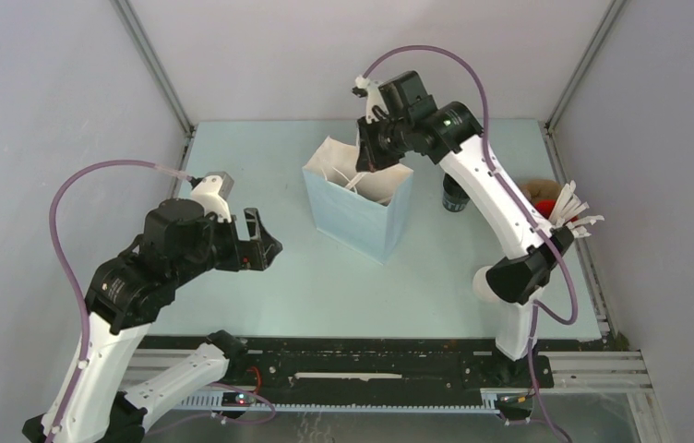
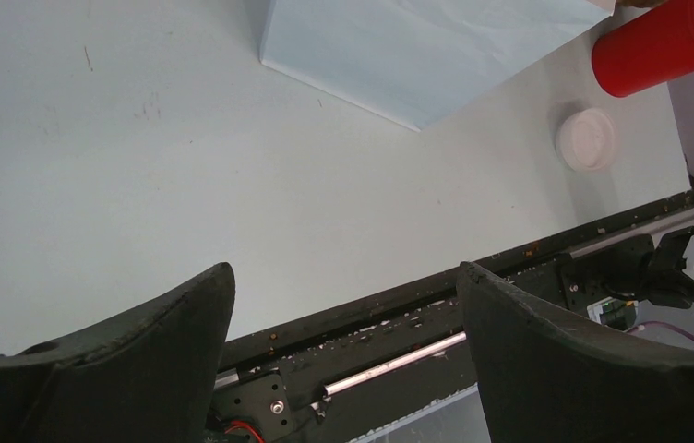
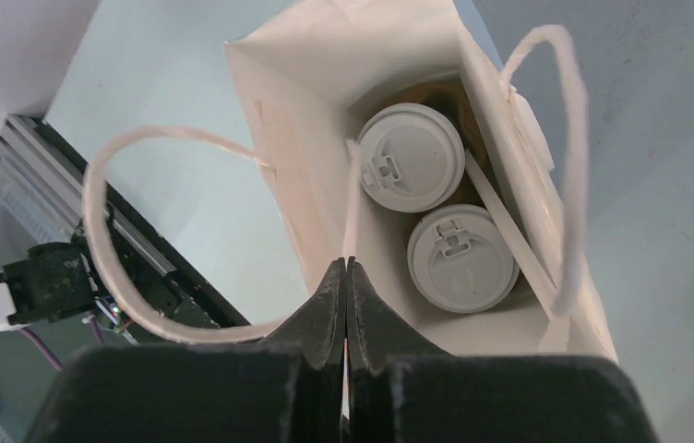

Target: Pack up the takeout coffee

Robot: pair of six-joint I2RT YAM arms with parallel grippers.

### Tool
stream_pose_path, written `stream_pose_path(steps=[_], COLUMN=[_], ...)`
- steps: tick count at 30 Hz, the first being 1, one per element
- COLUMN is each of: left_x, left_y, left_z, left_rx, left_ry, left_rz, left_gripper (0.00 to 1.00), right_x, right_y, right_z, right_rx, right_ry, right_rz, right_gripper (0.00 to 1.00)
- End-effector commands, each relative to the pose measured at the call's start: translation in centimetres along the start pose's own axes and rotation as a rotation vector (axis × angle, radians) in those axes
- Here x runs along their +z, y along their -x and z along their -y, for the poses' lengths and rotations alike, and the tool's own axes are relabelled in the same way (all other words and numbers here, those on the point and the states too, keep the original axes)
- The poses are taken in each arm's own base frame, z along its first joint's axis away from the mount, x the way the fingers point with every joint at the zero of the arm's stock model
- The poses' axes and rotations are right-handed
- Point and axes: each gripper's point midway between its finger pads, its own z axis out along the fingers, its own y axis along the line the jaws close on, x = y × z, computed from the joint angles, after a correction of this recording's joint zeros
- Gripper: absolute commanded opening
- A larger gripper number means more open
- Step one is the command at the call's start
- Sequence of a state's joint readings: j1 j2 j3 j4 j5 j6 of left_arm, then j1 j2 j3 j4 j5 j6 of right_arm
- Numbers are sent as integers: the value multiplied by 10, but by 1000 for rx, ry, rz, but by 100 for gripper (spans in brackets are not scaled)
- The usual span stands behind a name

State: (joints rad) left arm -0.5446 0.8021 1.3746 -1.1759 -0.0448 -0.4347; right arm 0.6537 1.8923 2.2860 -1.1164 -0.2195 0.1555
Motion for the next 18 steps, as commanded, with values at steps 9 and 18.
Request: stream_pose_path(steps=[9, 18], left_x=[-13, -12], left_y=[16, 16], left_z=[3, 3], left_rx=[12, 9], left_ry=[-11, -12], left_rz=[63, 63], left_gripper=[95, 95], right_x=[19, 42], right_y=[-22, -27], right_z=[-7, -3], right_rx=[-141, -145], right_ry=[-35, -76], right_rz=[-105, -122], right_gripper=[0, 0])
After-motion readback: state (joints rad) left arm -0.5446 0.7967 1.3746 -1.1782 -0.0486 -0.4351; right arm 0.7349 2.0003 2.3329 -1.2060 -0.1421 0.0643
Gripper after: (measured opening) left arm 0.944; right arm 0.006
